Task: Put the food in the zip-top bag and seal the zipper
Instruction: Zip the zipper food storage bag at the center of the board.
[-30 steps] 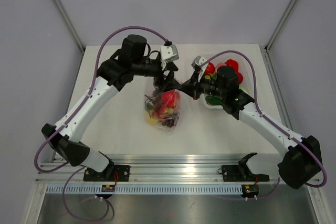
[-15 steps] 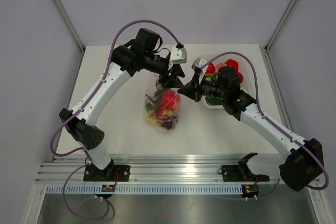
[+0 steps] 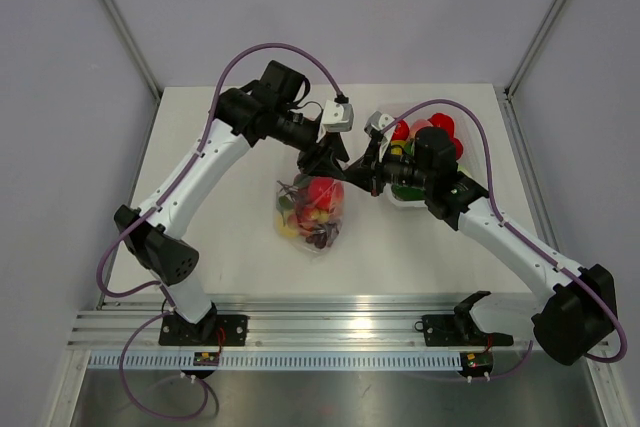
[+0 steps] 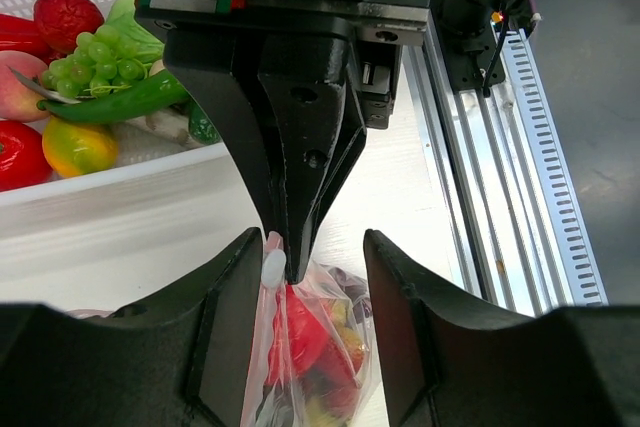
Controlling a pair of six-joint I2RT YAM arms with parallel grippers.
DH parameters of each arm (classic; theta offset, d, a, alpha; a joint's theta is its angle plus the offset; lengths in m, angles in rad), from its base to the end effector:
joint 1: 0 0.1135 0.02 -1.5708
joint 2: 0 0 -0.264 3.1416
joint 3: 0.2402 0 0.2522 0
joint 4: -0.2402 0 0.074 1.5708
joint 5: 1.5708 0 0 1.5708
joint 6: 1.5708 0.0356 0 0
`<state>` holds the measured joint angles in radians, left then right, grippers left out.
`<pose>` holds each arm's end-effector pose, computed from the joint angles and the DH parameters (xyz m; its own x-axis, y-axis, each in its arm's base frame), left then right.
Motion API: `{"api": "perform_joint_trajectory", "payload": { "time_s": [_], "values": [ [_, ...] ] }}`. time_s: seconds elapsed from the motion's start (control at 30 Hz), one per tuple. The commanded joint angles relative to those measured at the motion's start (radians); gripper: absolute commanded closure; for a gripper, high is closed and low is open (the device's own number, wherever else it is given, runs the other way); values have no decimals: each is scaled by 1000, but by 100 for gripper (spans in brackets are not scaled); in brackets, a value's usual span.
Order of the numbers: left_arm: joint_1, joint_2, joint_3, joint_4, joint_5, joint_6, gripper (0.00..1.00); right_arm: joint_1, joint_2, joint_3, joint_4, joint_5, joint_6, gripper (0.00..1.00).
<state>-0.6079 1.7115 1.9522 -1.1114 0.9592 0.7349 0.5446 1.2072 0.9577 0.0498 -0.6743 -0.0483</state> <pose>0.2636 -0.2190 0.4193 0.0445 0.4381 -0.8978 0.9855 -0.1667 -0.0325 0.2263 0.1631 0.3377 -0.1247 -0.1196 -0.9850 -0.9352 0.3457 0.0764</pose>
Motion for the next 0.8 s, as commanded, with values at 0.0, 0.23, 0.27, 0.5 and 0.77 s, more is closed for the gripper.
{"api": "perform_joint_trajectory", "payload": {
  "time_s": [0.0, 0.23, 0.27, 0.5, 0.77],
  "values": [
    [5, -12, -9, 7, 16, -6, 52, 6, -38, 58, 47, -15, -13, 100],
    [10, -4, -19, 18, -5, -18, 50, 6, -38, 58, 42, -16, -15, 100],
    [10, -3, -24, 33, -8, -25, 47, 8, -37, 58, 44, -18, -15, 100],
    [22, 3, -36, 79, -4, -61, 43, 6, -34, 59, 39, -24, -15, 100],
    [28, 8, -62, 79, -19, -68, 43, 8, -34, 59, 36, -22, -16, 100]
  ]
}}
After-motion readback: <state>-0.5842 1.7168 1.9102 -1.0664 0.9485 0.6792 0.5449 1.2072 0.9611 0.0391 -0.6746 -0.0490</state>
